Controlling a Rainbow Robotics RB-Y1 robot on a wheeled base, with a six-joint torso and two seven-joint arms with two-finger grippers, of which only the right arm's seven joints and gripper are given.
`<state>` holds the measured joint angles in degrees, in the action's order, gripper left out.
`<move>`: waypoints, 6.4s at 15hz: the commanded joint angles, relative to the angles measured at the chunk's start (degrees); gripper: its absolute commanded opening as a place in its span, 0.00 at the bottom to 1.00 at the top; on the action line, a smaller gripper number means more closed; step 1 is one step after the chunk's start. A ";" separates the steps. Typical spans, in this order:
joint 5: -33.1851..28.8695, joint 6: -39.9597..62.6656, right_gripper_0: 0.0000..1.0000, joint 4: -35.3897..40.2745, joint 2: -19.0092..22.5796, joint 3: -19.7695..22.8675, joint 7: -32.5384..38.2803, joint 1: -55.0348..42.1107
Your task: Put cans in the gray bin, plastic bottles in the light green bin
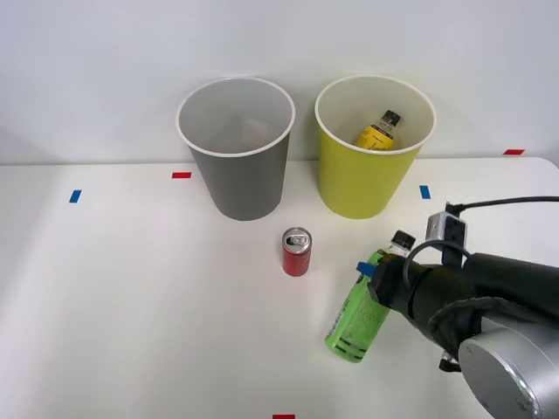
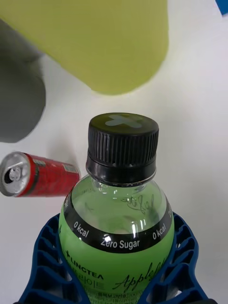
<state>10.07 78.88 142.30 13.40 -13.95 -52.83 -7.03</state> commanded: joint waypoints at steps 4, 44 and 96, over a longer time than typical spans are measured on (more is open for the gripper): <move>-0.49 -14.01 0.00 1.40 -3.29 3.94 -20.74 -2.38; 25.97 -44.51 0.15 -39.12 -4.70 24.06 -54.05 38.58; -1.98 -71.05 1.00 -11.34 -8.21 5.61 -42.45 -40.17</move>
<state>12.53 9.99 133.10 5.68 -7.31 -99.48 -48.14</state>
